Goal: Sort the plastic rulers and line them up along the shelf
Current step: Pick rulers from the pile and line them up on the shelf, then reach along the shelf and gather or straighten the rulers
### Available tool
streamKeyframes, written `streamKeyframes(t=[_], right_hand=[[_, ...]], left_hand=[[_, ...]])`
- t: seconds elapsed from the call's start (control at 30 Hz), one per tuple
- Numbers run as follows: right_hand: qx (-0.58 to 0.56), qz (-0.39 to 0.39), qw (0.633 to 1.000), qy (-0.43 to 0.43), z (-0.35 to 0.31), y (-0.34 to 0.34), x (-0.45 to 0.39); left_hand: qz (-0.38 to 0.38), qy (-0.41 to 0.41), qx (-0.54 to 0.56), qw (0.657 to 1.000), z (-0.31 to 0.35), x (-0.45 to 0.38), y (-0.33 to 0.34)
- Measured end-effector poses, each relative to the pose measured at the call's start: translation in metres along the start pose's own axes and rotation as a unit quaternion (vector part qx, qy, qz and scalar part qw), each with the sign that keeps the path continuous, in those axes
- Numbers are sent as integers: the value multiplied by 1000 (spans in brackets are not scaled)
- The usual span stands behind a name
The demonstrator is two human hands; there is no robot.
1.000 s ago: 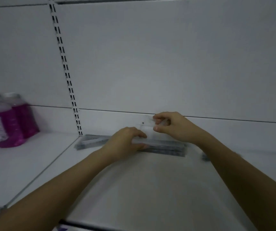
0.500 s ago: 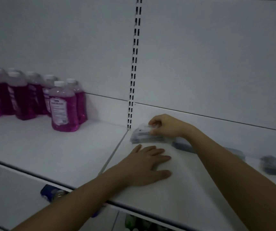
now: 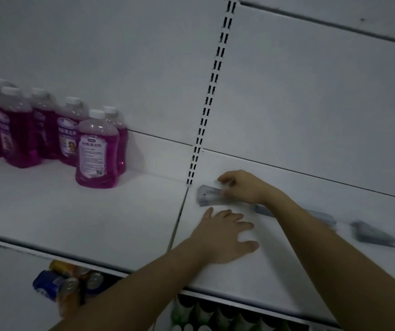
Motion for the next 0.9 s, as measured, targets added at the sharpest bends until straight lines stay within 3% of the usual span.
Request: streamKeyframes(t=[0.23,0.47,0.7,0.9], right_hand=[[-66,60,993,74,53,-13,57],[-41,93,976,191,158,-46,160],[-49,115,951,284,287,-76,297],[-32,139,925,352,398,-102,434]], left_hand=[[10,-36,-17,999,10,-1,-10],[-81,-75,-89,990,60,-56,-42],[5,21,-64,998,236,-130,-8],[-3,102,-18,995,396,-180,52]])
Point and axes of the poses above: each hand's wrist, its own x-axis away from the middle knuckle, its own y-axis out of the palm, z = x × y, the point moved 3 cm from there along -x, towards the middle knuckle, and after that the axes turned 13 degrees about y, right-handed, at the moved point
